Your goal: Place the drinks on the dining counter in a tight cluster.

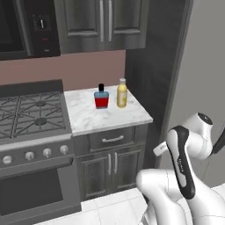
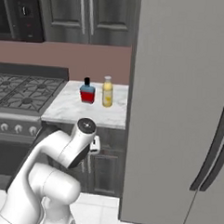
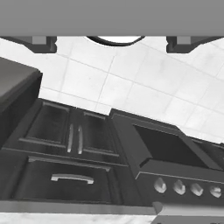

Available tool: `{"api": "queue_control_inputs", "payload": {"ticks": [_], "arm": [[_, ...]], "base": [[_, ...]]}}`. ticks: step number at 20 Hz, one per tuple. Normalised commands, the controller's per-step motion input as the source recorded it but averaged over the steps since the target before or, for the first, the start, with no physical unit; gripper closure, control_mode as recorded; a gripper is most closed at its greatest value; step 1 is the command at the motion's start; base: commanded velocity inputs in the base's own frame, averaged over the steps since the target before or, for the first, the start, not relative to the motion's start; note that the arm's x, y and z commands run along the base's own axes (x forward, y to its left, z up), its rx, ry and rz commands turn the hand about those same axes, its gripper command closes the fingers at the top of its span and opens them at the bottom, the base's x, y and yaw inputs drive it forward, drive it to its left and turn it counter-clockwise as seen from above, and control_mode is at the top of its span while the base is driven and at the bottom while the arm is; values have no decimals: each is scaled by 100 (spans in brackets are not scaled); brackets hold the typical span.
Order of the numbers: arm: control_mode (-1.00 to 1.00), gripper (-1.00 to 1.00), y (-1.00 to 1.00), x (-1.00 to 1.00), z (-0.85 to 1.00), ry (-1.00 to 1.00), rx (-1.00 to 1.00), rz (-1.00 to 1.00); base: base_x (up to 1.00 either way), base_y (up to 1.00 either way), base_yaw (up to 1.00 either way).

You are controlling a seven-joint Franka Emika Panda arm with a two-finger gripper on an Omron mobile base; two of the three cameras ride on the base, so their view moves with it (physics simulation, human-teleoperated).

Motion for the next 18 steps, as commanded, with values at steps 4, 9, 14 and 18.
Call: {"api": "queue_control_inputs", "payload": {"ticks": [4, 9, 14, 18], "arm": [[100, -100, 0, 0, 0, 0, 0, 0], [100, -100, 0, 0, 0, 0, 0, 0], [100, -100, 0, 0, 0, 0, 0, 0], [100, -100, 0, 0, 0, 0, 0, 0]], "base": [[44, 11, 2], [48, 15, 0], [43, 29, -3], [40, 32, -6]]}}
